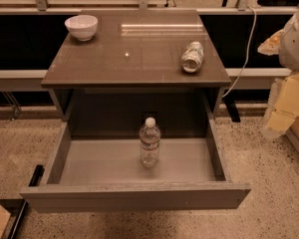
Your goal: Pick water bottle from top drawer and place on counter
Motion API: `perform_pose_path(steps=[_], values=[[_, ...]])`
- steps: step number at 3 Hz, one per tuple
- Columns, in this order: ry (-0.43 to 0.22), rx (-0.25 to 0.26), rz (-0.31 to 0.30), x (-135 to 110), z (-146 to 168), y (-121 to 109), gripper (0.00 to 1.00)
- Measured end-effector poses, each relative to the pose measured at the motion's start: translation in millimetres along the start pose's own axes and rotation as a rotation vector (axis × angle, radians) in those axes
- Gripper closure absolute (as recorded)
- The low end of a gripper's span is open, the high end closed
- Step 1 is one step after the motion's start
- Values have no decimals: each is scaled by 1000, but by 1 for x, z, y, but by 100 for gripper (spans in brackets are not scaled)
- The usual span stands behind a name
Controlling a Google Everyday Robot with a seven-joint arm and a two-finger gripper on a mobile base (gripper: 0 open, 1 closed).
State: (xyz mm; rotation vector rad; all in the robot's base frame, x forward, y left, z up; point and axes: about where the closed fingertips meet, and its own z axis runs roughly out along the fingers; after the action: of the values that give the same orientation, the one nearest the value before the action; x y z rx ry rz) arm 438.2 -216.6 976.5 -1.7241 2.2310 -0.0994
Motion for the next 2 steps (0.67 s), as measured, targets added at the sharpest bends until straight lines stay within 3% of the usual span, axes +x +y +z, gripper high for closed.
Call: perform_pose_path(steps=[1, 2], values=[[0, 0, 1, 0, 0, 0, 0], [-24, -16, 88, -4, 13, -12, 0]])
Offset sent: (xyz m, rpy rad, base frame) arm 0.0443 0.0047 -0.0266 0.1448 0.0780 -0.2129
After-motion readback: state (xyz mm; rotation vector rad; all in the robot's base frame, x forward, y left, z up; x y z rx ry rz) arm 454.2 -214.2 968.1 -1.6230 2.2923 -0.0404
